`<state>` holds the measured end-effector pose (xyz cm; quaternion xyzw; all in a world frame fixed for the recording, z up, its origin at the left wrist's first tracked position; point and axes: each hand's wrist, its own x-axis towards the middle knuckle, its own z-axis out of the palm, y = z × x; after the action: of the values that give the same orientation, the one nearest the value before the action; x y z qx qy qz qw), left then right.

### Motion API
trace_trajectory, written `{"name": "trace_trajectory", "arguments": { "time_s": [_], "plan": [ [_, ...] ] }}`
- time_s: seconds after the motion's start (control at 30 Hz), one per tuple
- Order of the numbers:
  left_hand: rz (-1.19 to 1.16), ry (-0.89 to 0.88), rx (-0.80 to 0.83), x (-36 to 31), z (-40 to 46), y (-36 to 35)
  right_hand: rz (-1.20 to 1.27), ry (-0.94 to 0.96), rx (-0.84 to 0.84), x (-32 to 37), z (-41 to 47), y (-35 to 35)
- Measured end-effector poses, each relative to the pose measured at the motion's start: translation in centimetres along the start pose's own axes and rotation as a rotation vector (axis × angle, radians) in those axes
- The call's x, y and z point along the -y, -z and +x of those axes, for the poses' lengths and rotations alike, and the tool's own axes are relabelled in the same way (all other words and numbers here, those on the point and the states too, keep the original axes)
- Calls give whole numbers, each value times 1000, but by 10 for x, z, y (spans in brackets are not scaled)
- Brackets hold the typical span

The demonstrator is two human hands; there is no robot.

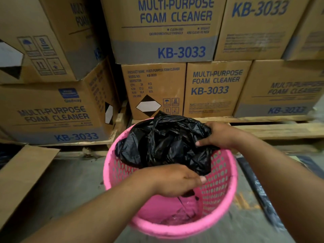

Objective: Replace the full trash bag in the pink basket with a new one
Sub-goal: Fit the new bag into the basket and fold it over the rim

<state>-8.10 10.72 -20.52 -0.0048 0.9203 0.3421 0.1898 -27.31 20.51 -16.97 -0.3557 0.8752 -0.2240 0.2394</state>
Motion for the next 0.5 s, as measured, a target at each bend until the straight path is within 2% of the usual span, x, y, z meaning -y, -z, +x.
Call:
{"name": "trace_trajectory", "arguments": {
  "time_s": [0.07,0.13,0.17,0.2,0.3,0.37,0.43,0.5],
  "plan": [
    [8,-38,-110,-1,5,-2,9,9,-16,-1,0,-1],
    [84,-105,-350,-2,8,4,5,22,-32,-3,1,-2],
    [104,-111,-412,-4,9,8,-2,27,-39,-3,1,-2],
    [112,-94,-394,-6,10,10,-11,34,-47,-3,0,-1],
    [133,-61,-80,-16,12,5,-40,39,-67,-5,2,-2],
    [158,-14,35,-22,19,-8,-55,35,-93,-6,3,-3],
    [168,17,47,-21,29,-13,-95,79,-150,-8,5,-3],
    [217,6,-58,-15,34,-10,-122,151,-211,-8,4,-3]
  ]
}}
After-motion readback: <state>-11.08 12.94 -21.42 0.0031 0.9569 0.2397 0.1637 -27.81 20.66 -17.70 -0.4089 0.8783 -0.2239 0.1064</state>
